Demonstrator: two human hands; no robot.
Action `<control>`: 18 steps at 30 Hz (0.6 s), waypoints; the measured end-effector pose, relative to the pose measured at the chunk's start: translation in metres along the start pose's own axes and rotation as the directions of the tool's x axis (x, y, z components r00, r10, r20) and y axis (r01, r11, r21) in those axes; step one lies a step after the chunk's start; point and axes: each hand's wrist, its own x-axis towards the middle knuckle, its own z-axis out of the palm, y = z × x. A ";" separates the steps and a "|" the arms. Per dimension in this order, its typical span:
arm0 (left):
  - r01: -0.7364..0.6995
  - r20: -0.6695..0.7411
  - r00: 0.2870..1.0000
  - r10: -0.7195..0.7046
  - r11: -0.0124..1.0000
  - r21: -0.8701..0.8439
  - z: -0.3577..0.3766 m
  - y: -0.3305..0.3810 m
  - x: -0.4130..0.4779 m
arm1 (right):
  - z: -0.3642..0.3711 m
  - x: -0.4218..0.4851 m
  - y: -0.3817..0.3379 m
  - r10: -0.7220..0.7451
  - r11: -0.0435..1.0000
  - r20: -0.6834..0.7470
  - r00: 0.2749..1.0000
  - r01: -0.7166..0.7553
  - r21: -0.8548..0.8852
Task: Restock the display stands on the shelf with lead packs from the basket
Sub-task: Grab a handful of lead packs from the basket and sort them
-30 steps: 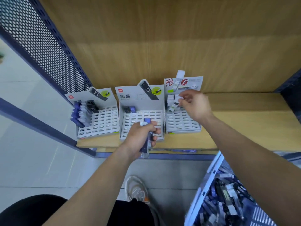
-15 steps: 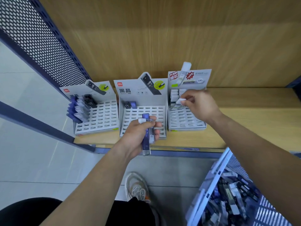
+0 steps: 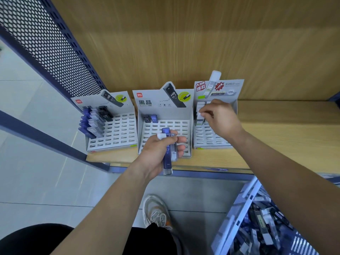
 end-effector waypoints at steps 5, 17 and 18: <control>-0.010 0.035 0.999 0.011 1.000 -0.019 0.006 0.001 -0.002 | -0.006 -0.007 -0.012 0.100 0.994 -0.065 0.993 -0.098 0.043; -0.088 0.069 0.993 0.094 0.993 -0.083 0.030 -0.003 -0.023 | -0.034 -0.097 -0.101 0.375 0.650 0.303 0.876 -0.481 0.588; -0.085 0.071 0.993 0.092 0.992 -0.093 0.032 -0.002 -0.027 | -0.035 -0.097 -0.105 0.378 0.602 0.340 0.861 -0.508 0.617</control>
